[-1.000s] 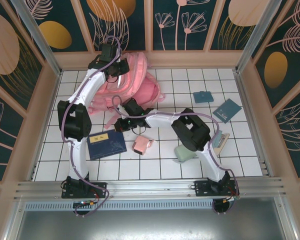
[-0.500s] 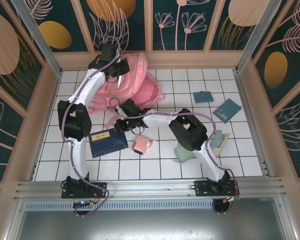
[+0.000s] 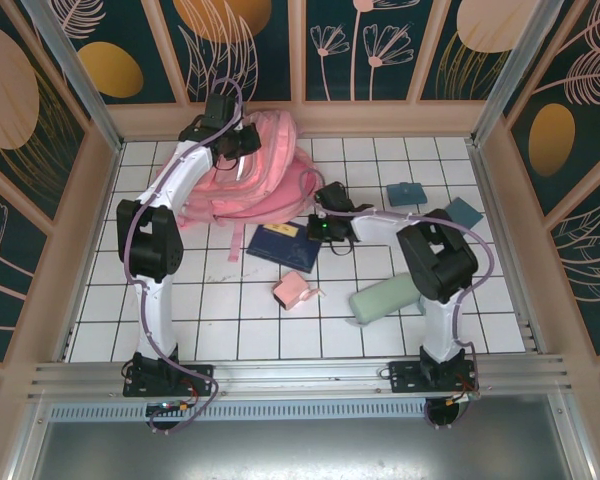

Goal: Pack the student bag
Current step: Move the book to the center of the table, then close the student bag at the top-left of the table.

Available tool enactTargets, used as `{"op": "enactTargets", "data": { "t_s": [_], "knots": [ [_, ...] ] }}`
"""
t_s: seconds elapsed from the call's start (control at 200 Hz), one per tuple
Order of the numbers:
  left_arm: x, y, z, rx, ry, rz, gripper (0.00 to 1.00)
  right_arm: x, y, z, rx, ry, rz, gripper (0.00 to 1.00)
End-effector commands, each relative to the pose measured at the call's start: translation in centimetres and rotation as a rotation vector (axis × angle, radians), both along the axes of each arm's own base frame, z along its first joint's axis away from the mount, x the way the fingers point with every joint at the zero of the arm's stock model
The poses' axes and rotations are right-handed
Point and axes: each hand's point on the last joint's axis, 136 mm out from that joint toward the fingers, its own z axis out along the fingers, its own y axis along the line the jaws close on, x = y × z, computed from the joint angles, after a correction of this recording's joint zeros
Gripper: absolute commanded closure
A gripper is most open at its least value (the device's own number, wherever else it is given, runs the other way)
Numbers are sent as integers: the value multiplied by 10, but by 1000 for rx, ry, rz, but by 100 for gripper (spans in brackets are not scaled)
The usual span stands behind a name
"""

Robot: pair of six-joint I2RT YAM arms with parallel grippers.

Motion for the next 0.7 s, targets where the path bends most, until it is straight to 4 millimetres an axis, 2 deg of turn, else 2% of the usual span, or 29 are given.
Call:
{"op": "enactTargets", "data": {
  "t_s": [0.0, 0.23, 0.375, 0.485, 0.545, 0.69],
  "knots": [
    [14, 38, -3, 72, -39, 103, 100, -24, -62, -33, -167, 122, -129, 95],
    [8, 41, -15, 87, -16, 104, 100, -16, -143, -28, -223, 134, -351, 95],
    [-1, 46, -37, 111, 21, 114, 100, -14, -175, -26, -195, 152, -449, 95],
    [-10, 46, -50, 109, 54, 107, 100, -13, -183, -22, -176, 150, -480, 94],
    [-16, 44, -52, 93, 66, 100, 84, -13, -183, -23, -174, 151, -486, 94],
    [-36, 24, -50, 64, 79, 54, 67, -11, -177, -23, -135, 163, -483, 94]
  ]
}}
